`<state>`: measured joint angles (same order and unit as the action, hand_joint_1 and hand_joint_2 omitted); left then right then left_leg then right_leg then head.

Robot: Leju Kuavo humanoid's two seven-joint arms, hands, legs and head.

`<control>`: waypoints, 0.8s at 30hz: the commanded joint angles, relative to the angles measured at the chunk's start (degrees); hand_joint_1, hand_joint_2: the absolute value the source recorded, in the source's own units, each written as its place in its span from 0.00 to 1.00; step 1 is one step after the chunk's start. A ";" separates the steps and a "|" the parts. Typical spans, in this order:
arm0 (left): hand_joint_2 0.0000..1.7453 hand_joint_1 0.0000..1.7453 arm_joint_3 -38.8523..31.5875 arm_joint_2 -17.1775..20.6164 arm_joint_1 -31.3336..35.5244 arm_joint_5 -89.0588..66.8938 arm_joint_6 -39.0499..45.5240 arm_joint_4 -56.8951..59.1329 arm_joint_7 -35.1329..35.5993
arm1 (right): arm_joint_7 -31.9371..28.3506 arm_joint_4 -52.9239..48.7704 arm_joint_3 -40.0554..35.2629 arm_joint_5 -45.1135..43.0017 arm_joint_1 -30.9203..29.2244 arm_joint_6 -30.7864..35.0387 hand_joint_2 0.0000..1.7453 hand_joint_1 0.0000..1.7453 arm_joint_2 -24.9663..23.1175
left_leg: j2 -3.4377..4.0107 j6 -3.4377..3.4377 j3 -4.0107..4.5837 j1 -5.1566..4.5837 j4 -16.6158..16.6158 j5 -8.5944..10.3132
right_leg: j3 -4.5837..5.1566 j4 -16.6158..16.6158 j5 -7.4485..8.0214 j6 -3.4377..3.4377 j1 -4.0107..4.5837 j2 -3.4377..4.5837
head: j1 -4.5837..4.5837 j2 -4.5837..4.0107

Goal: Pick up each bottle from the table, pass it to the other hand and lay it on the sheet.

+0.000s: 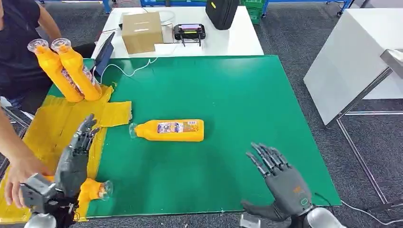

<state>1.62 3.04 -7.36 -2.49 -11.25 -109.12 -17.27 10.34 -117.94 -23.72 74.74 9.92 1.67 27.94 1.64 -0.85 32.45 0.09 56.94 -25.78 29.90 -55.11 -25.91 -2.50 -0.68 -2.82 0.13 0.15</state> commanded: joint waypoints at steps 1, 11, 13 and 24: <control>0.00 0.00 0.71 -0.40 1.19 4.06 -3.01 -6.48 0.22 | -4.56 46.41 0.36 0.87 -35.55 -3.42 1.00 0.00 -10.62 | 0.60 0.04 -0.17 0.06 -0.06 0.12 | 0.08 0.10 0.33 0.08 0.03 0.94 | -0.02 0.00; 0.00 0.00 -1.93 0.54 2.11 0.67 -2.07 -6.74 -4.28 | -8.92 55.85 4.18 -2.58 -38.26 -2.83 1.00 0.00 -12.26 | -0.14 0.10 0.05 0.02 0.01 0.41 | 0.10 -0.02 0.32 0.01 -0.02 0.27 | 0.00 0.00; 0.00 0.00 -1.93 0.54 2.11 0.67 -2.07 -6.74 -4.28 | -8.92 55.85 4.18 -2.58 -38.26 -2.83 1.00 0.00 -12.26 | -0.17 0.08 0.09 0.02 0.02 0.41 | 0.10 -0.03 0.30 -0.02 -0.02 0.16 | 0.02 0.00; 0.00 0.00 0.55 0.47 8.40 0.93 -4.76 -0.22 -0.04 | -15.08 66.52 0.57 -8.17 -48.08 -4.09 1.00 0.00 -24.31 | 0.04 0.13 0.18 -0.03 0.04 0.46 | 0.35 -0.17 0.38 0.06 -0.06 0.47 | 0.00 0.00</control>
<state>0.20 3.02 -5.86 -2.97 -13.66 -116.47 -20.11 0.30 -64.93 -18.43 68.98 -26.50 -1.05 15.10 1.37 -0.80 32.65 0.08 56.97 -25.35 30.08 -55.18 -25.64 -2.58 -0.72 -2.96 0.13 0.15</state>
